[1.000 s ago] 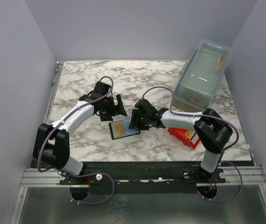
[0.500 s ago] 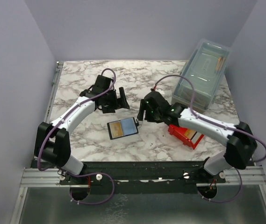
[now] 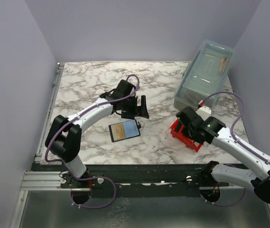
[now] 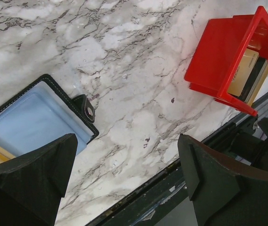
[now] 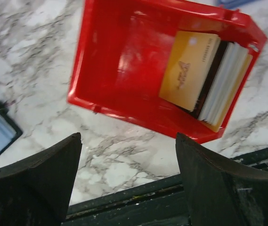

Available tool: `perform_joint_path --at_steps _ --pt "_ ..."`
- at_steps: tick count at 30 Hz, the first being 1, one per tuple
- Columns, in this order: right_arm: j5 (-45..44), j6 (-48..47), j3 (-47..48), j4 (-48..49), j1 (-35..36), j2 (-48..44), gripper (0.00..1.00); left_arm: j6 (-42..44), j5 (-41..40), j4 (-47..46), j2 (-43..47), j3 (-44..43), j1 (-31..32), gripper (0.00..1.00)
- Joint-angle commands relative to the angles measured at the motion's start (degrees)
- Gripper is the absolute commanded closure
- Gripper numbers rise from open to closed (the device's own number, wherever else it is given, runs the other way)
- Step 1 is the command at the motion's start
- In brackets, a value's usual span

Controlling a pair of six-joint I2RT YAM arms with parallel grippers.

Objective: Put the credit cards into the card holder
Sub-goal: Pick up the credit card from the storage box.

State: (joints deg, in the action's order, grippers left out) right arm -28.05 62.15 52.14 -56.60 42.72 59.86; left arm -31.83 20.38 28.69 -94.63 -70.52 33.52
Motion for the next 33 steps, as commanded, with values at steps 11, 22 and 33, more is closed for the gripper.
perform_joint_path --at_steps 11,22,33 --pt "-4.97 1.53 -1.70 -1.53 -16.20 7.53 0.17 1.66 0.93 -1.80 1.91 0.95 2.08 0.04" --pt "-4.60 6.02 -5.75 -1.23 -17.78 9.65 0.07 1.59 4.84 -3.29 0.99 1.91 2.67 0.04" --pt "-4.86 7.68 -8.79 0.44 -18.24 13.24 0.00 1.64 5.96 -3.40 0.57 1.54 3.83 0.04"
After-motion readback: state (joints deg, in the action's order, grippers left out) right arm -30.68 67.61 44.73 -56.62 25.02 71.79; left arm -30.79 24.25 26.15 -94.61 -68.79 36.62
